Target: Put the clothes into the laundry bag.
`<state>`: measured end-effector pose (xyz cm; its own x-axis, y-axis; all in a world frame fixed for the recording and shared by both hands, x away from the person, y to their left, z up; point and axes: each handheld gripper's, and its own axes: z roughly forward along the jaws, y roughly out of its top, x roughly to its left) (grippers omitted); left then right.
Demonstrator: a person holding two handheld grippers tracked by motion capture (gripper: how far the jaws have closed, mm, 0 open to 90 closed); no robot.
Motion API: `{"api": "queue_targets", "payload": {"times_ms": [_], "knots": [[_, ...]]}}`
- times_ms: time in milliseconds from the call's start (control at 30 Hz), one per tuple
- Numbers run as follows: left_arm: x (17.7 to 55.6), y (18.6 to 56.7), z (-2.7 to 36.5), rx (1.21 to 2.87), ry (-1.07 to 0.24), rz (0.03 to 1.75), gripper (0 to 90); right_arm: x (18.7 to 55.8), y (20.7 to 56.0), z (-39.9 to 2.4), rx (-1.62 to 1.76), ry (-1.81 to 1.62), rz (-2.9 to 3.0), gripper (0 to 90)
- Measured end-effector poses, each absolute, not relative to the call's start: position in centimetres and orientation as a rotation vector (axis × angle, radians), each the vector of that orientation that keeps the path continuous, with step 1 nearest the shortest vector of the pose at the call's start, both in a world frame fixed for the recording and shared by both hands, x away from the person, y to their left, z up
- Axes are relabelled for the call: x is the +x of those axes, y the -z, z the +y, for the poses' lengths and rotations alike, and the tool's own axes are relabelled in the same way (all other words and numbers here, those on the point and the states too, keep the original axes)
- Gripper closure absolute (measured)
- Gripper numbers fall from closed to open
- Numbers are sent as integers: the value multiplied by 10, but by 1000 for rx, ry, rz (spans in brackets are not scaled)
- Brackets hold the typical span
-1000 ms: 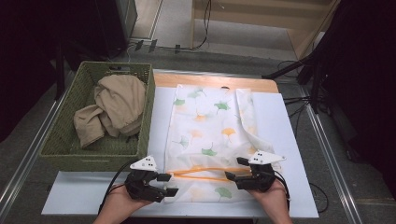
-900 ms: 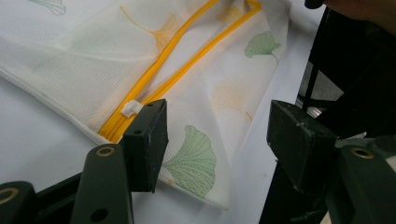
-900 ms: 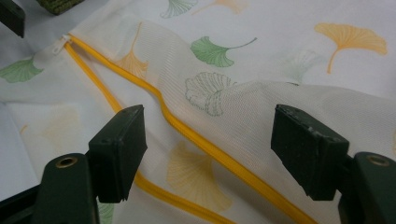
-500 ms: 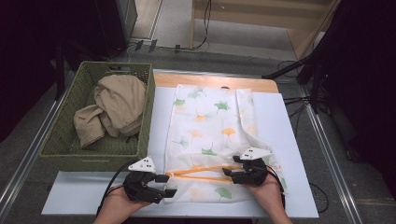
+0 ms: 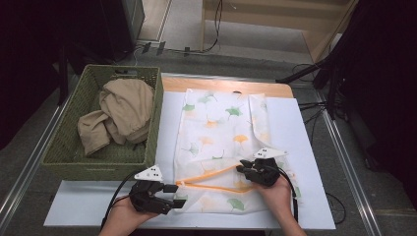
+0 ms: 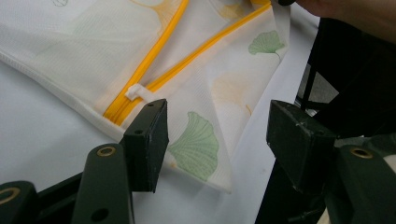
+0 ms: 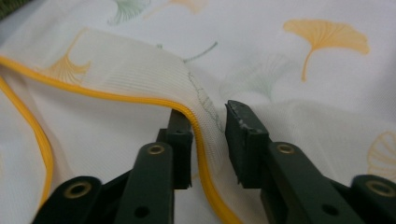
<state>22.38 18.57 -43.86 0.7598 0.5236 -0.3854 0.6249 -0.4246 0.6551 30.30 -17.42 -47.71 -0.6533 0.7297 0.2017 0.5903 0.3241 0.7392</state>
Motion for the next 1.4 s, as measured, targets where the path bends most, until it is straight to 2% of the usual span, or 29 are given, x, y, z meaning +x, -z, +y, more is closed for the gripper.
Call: {"api": "queue_targets", "payload": {"times_ms": [167,300,800,1033,1400], "knots": [[223,439,187,2106,163,862,395,311,472,-174,1270,-1286,2385,838],[221,439,189,2102,158,872,395,317,468,-171,1280,-1321,2362,868],[214,438,195,2093,140,897,399,331,427,-172,1233,-1444,2266,872],[213,419,195,2108,140,853,389,331,398,-172,1119,-1514,2253,875],[215,391,207,2135,97,852,370,332,418,-174,1227,-1545,2293,879]]}}
